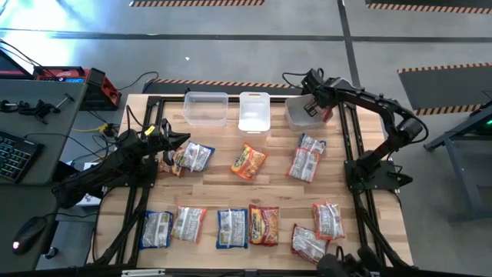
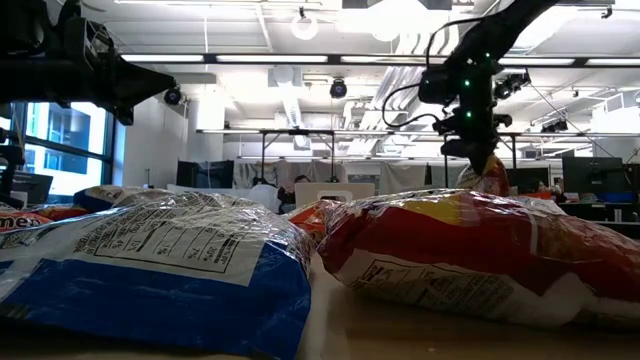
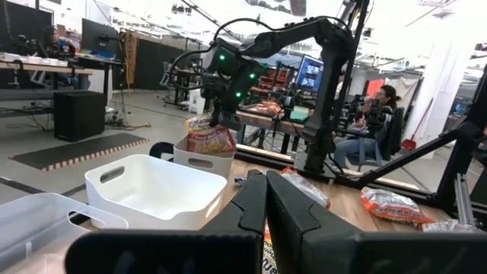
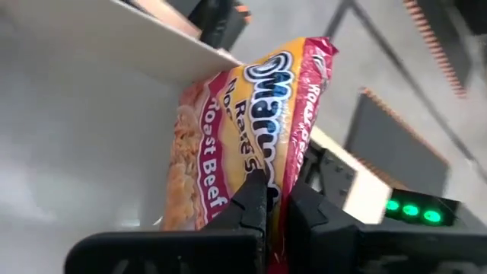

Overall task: Sort Maruchan noodles
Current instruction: Put the red noodle pack into the gray bin

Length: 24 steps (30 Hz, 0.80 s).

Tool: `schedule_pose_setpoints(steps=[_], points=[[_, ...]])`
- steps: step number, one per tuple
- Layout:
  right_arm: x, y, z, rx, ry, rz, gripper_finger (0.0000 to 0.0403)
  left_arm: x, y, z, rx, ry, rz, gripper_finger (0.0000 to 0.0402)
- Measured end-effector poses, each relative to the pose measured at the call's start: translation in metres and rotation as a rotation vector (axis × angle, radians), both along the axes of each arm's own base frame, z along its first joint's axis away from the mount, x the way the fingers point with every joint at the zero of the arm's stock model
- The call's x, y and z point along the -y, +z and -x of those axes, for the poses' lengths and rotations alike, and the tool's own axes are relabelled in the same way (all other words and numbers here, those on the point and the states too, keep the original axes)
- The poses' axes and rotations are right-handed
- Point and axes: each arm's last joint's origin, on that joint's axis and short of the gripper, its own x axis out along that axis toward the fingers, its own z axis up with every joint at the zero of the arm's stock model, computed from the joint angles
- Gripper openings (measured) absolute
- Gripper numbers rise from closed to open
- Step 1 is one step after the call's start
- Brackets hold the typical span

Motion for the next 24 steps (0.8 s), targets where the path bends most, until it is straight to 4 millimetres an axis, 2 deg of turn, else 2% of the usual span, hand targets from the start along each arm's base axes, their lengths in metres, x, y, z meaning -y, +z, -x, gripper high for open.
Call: schedule_pose_setpoints(steps=[16,24], points=[[-0.018,0.003,-0.020,0.033,-0.159,0.203,0.0000,0.000,0.000,0.000,-0.001,0.000,0.000,0.0000],[-0.028,0.004,-0.029,0.025,-0.152,0.265,0.0000,0.000,0.000,0.000,-0.001,0.000,0.000,0.0000]])
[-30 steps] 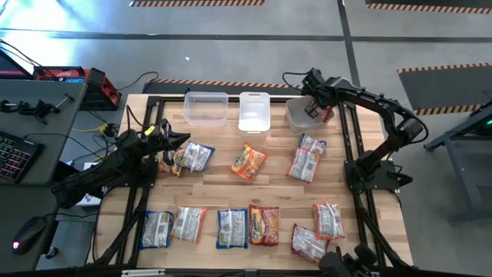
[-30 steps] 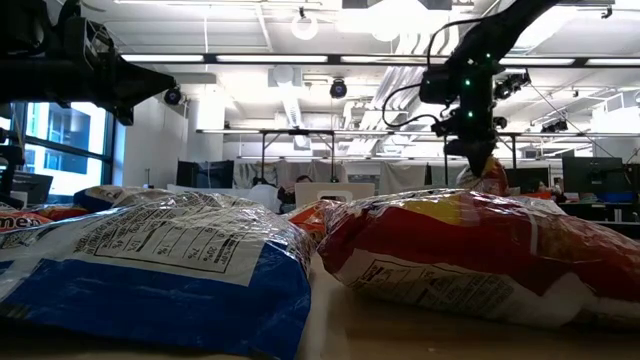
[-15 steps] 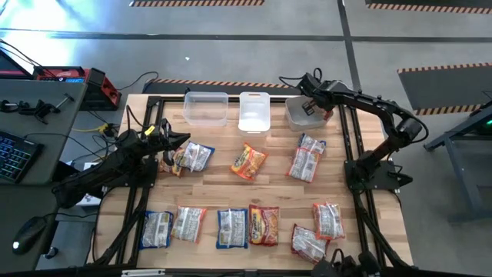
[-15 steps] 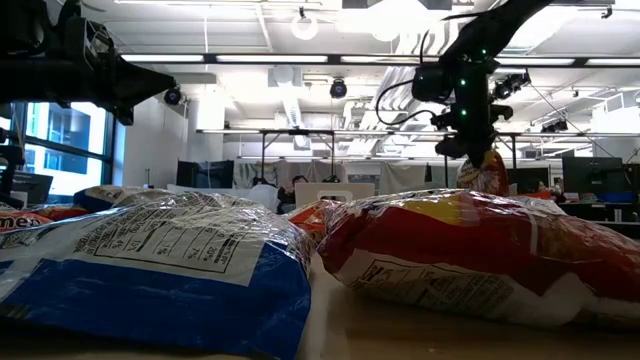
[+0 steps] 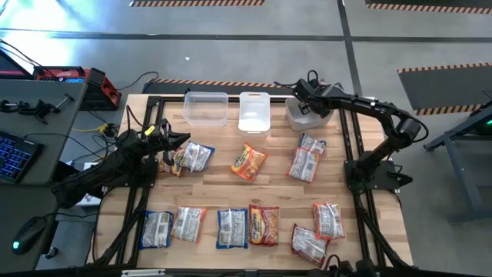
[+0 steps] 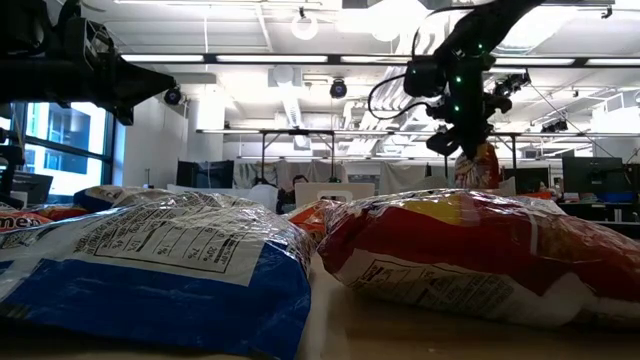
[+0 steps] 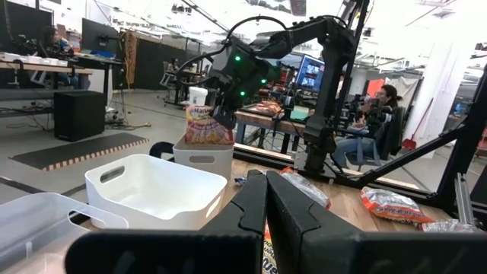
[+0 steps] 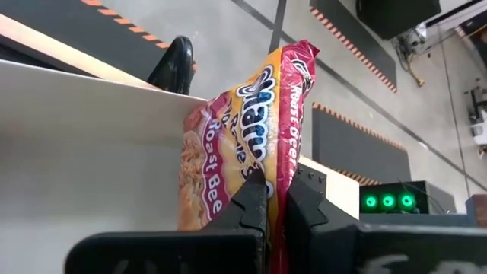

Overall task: Sort Maruchan noodles
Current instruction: Put the red noodle pack into the gray bin

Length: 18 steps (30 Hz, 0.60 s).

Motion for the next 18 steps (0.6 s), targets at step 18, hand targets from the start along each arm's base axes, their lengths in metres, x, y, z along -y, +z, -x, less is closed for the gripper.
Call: schedule_pose_setpoints(steps=[18], points=[[-0.0027,0.0000,-0.0030,-0.085,0.102,-0.042,0.0000,0.0000,0.0000,0.0000,0.000,0.000,0.000,0.0000]])
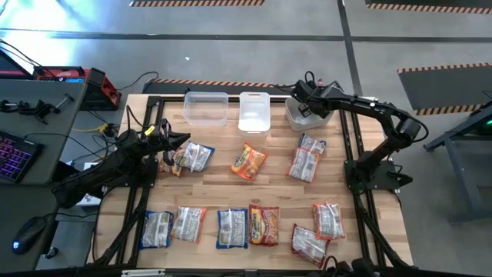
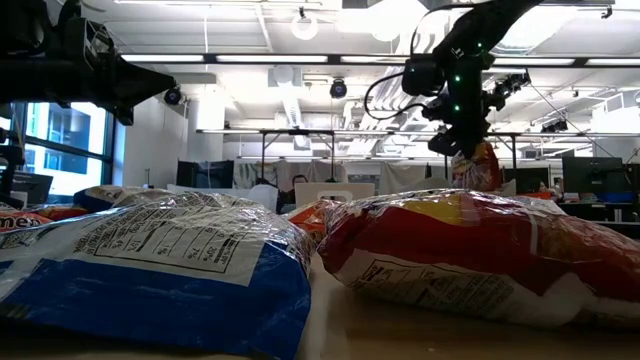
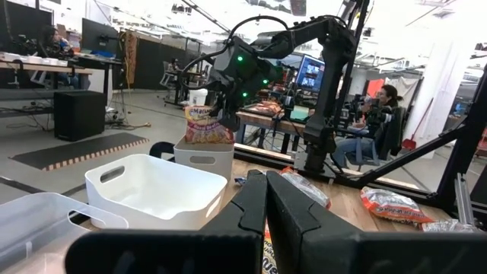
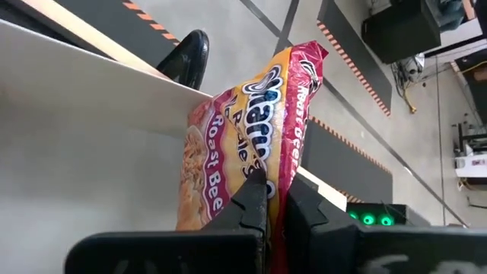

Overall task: Sort Maruchan noodles
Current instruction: Put the red noodle pack into the gray bin

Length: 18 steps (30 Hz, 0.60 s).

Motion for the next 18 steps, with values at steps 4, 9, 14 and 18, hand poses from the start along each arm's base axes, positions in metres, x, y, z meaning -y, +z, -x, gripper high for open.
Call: schedule_pose_setpoints(steps=[4,9,14,18], points=[[0.001,-0.003,-0.001,0.039,-0.012,0.024,0.0000,0.000,0.000,0.000,0.000,0.000,0.000,0.0000],[-0.005,-0.032,0.005,0.029,-0.005,0.012,0.0000,0.000,0.000,0.000,0.000,0.000,0.000,0.0000],[-0.009,-0.043,0.009,0.008,-0.012,0.012,0.0000,0.000,0.000,0.000,0.000,0.000,0.000,0.0000],[-0.006,-0.036,0.006,-0.016,0.023,0.008,0.0000,0.000,0.000,0.000,0.000,0.000,-0.001,0.0000]])
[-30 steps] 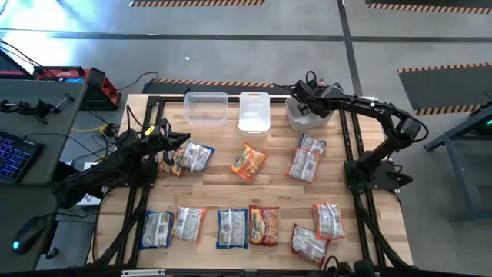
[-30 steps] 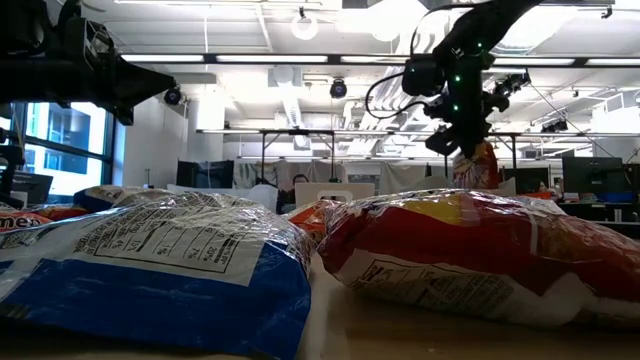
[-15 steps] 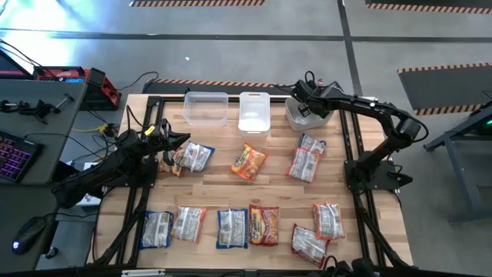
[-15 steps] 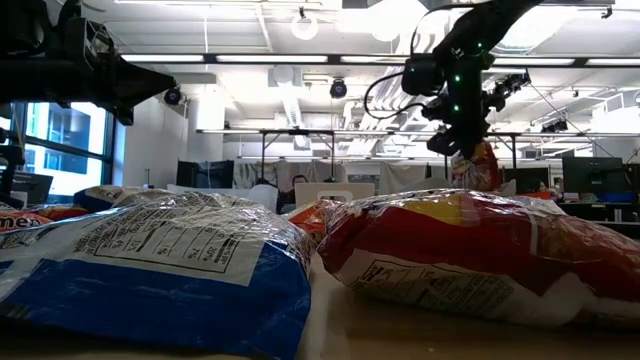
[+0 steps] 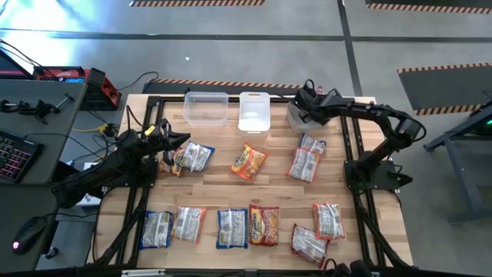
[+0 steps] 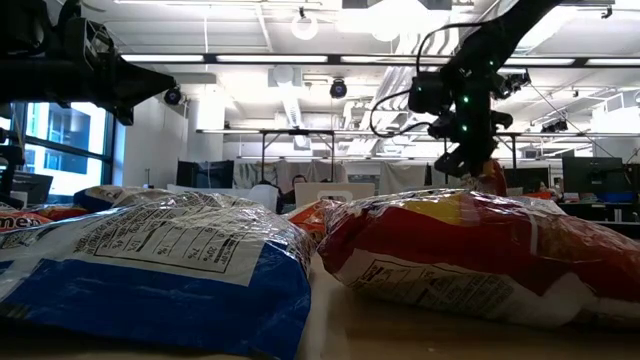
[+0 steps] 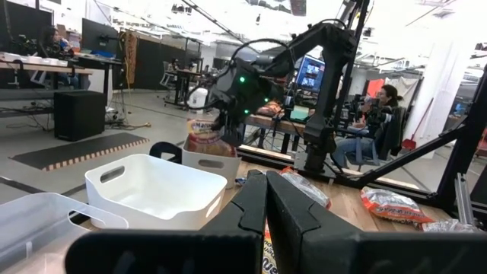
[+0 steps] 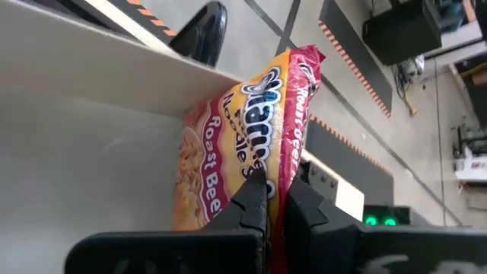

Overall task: Sort Maruchan noodles
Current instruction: Put the red noodle pack into the gray bin

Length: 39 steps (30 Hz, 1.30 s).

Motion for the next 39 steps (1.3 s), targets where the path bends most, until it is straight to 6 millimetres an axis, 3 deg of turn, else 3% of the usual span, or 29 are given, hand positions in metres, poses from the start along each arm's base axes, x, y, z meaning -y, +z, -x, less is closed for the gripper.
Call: schedule_pose_setpoints(steps=[8,19,24,33,36,39], points=[[0.007,0.010,0.000,-0.061,0.053,-0.016,0.0000,0.000,0.000,0.000,0.000,0.000,0.000,0.0000],[-0.003,-0.027,0.015,-0.026,-0.025,0.015,0.0002,0.000,0.000,0.000,0.000,0.000,0.000,0.0000],[-0.007,-0.030,0.018,-0.003,-0.054,-0.040,0.0039,0.000,0.000,0.000,0.000,0.000,-0.002,0.0000],[0.005,0.003,0.017,0.107,-0.114,-0.210,0.0165,0.000,0.000,0.000,0.001,0.000,0.000,0.0000],[0.010,0.019,0.014,0.146,-0.096,-0.253,0.0178,0.000,0.000,0.000,0.000,0.000,0.001,0.0000],[0.013,0.034,0.006,0.175,-0.045,-0.250,0.0167,0.000,0.000,0.000,0.001,0.000,0.000,0.0000]])
